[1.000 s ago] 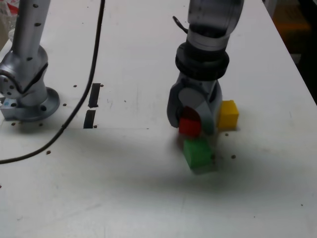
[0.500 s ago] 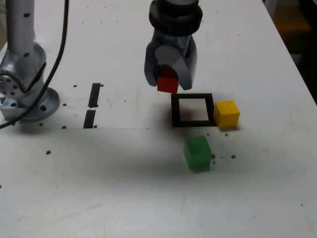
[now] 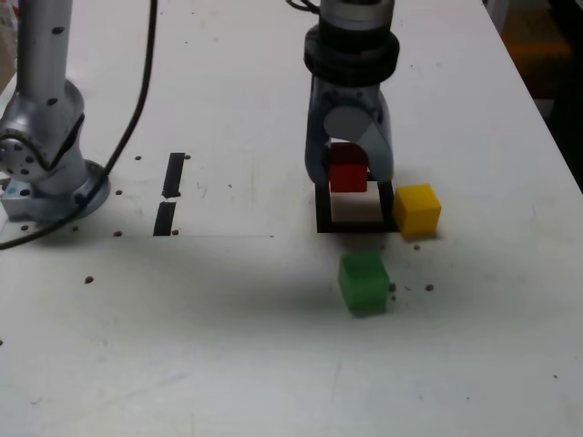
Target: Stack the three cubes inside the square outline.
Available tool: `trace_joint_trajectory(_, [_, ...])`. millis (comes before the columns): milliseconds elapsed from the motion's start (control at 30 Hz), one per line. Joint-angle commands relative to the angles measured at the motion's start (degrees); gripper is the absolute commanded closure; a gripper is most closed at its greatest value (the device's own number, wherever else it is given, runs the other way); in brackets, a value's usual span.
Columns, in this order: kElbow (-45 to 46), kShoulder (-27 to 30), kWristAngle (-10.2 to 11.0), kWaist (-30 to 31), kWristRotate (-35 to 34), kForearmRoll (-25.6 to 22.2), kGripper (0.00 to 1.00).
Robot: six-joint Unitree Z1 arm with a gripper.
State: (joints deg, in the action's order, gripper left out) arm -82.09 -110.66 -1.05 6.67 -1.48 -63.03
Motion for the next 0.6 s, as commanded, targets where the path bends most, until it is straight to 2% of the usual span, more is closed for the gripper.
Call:
trace_joint_trajectory(0, [-0.24,-1.16,-0.7,0.04,-0.82,1.63,0.97])
trace_joint_trajectory(300, [0.62,-2.79,-0.96,-0.88,-3.04,3.98,0.96])
trace_joint_trajectory(567, [2.54,-2.88,-0.32,-2.54,-3.53,4.54,0.96])
